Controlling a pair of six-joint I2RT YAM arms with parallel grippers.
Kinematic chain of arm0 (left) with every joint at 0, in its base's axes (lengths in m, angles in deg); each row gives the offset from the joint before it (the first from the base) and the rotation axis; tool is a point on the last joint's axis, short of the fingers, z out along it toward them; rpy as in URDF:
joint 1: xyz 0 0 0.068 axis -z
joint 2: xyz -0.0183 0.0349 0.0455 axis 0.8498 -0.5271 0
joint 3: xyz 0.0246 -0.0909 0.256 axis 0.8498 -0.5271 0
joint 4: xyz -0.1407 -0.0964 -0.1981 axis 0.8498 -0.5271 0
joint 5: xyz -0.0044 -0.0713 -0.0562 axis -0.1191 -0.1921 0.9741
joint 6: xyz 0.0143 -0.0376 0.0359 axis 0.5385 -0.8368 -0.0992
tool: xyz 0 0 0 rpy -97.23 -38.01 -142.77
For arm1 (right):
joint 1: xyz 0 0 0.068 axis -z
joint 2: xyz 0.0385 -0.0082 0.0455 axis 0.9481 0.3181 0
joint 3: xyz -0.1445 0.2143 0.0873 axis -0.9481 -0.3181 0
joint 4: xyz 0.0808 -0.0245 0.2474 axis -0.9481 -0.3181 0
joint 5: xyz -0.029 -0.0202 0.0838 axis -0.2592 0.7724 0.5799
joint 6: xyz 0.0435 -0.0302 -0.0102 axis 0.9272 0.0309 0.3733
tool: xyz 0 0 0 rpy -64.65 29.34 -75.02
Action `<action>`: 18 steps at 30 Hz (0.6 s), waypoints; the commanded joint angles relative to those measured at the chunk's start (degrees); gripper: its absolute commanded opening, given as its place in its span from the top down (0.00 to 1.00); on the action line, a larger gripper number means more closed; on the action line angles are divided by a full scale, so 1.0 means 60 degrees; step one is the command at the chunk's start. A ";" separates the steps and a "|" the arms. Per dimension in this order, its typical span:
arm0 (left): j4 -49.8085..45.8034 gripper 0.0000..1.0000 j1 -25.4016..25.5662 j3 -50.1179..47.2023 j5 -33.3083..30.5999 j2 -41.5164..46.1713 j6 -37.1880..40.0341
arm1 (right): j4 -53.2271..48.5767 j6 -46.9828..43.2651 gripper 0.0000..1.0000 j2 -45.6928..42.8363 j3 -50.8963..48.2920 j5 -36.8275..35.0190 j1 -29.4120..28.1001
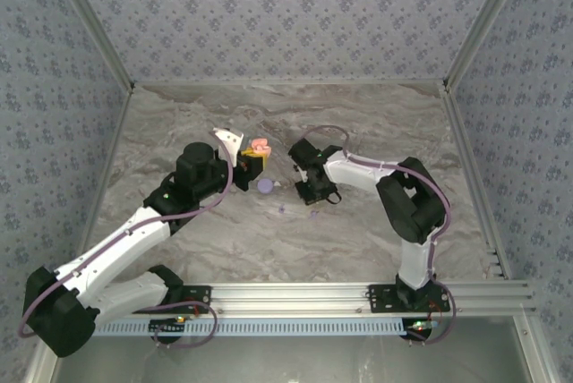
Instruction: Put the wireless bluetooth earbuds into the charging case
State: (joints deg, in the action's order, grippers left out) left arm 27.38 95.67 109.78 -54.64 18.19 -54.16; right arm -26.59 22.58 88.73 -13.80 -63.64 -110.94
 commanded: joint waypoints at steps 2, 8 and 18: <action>-0.0027 0.85 -0.0061 -0.0051 -0.0131 0.0214 0.0018 | -0.0231 0.0857 0.81 0.0071 -0.0150 -0.0719 0.0617; -0.0055 0.85 -0.0059 -0.0029 -0.0124 0.0244 0.0075 | -0.0093 0.1706 0.79 -0.0151 -0.0291 -0.0920 0.1334; -0.0041 0.85 -0.0060 -0.0015 -0.0133 0.0215 0.0107 | -0.0126 0.0973 0.63 -0.0580 -0.0556 -0.0221 0.1472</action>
State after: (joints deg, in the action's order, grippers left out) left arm 26.40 95.69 109.75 -54.64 18.19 -54.11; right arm -25.17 29.84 87.18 -16.40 -66.39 -102.11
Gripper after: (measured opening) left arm 0.192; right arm 0.359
